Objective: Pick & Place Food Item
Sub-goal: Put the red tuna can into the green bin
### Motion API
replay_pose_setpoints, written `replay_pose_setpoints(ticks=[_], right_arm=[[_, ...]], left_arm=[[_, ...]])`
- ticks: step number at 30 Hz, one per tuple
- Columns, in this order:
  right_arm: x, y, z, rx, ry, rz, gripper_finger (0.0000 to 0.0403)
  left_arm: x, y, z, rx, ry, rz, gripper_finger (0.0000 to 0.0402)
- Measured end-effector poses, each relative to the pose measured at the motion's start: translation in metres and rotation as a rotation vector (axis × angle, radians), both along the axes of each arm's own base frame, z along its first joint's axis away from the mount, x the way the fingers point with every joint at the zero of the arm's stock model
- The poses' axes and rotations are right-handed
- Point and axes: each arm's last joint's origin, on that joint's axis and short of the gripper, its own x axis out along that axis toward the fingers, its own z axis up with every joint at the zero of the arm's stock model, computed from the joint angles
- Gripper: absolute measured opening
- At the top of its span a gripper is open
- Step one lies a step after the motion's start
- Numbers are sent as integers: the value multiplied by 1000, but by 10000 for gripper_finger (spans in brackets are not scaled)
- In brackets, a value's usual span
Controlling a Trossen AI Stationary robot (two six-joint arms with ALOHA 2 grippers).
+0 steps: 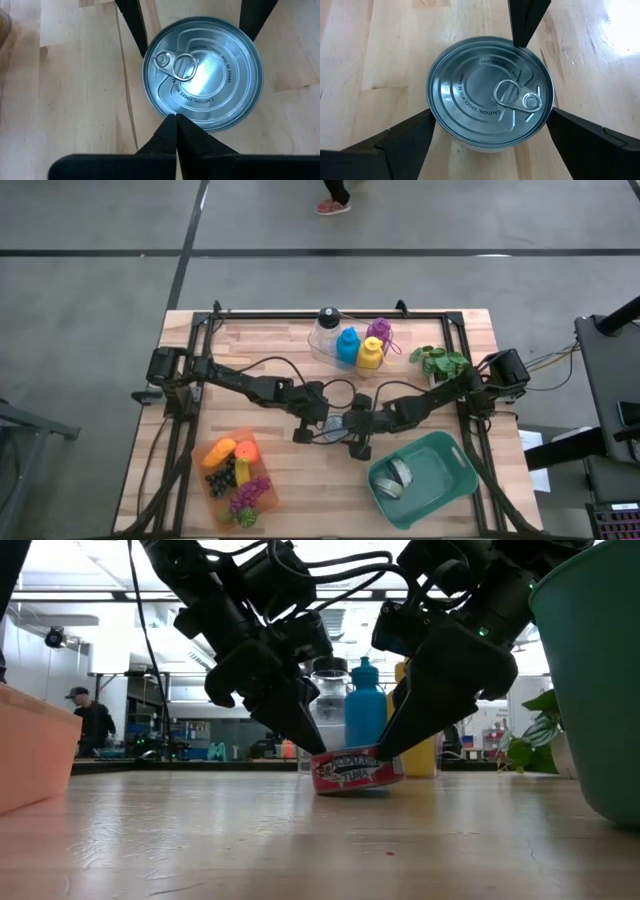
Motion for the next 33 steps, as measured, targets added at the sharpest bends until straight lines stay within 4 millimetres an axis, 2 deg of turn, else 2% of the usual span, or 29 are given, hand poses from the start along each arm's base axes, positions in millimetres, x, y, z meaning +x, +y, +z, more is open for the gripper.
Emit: replay_pose_setpoints(ticks=[9,19,33], right_arm=[[2,0,2,10,-15,-8,370],[15,3,19,49,-96,-38,370],[24,1,32,-24,-128,-40,370]], left_arm=[[0,0,0,0,-1,0,1],[0,0,-3,-1,4,-1,1],[0,-1,-2,-5,-2,0,1]])
